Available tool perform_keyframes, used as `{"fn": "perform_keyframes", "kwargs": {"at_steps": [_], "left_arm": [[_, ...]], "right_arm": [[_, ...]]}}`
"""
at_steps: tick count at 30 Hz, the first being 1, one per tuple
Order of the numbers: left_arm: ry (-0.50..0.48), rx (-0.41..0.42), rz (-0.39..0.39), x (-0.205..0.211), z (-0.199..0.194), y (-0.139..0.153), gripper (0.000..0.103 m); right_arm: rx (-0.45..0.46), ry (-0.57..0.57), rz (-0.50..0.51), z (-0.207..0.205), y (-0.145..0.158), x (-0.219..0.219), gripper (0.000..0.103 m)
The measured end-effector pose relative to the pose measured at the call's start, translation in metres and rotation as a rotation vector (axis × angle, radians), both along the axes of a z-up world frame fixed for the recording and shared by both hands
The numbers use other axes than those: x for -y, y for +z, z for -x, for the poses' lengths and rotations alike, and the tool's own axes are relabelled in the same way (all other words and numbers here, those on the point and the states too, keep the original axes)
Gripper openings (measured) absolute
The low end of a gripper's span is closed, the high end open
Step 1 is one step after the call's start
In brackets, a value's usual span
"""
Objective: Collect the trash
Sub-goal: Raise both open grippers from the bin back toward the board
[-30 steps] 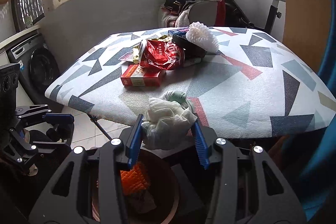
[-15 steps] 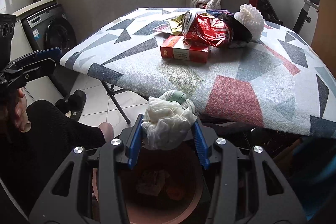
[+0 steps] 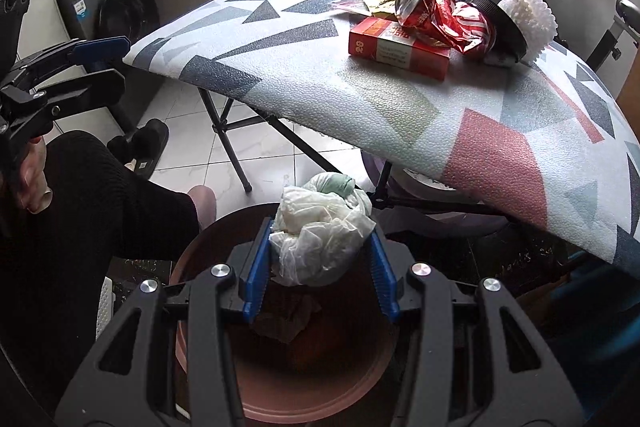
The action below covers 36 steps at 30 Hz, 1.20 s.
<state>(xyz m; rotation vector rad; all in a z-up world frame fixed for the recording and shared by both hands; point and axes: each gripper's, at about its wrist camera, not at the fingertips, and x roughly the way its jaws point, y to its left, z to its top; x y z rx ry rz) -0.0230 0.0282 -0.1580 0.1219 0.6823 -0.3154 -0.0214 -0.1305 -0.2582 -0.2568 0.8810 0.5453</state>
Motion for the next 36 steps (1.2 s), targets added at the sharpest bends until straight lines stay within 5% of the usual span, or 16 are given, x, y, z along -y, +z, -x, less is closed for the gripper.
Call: {"fn": "perform_keyframes", "kwargs": {"at_steps": [11, 14, 17, 36], "left_arm": [[0.064, -0.030, 0.055, -0.015, -0.008, -0.002, 0.090], [0.075, -0.032, 0.055, -0.016, -0.008, -0.002, 0.090], [0.086, -0.032, 0.057, -0.017, -0.008, -0.002, 0.090], [0.116, -0.036, 0.067, -0.022, -0.010, -0.003, 0.091]], "right_arm": [[-0.008, 0.021, 0.010, 0.001, -0.002, -0.005, 0.050], [0.008, -0.001, 0.008, 0.000, 0.000, -0.002, 0.081], [0.024, -0.038, -0.009, -0.002, 0.004, 0.004, 0.095], [0.039, -0.177, -0.065, -0.011, 0.010, 0.031, 0.097]]}}
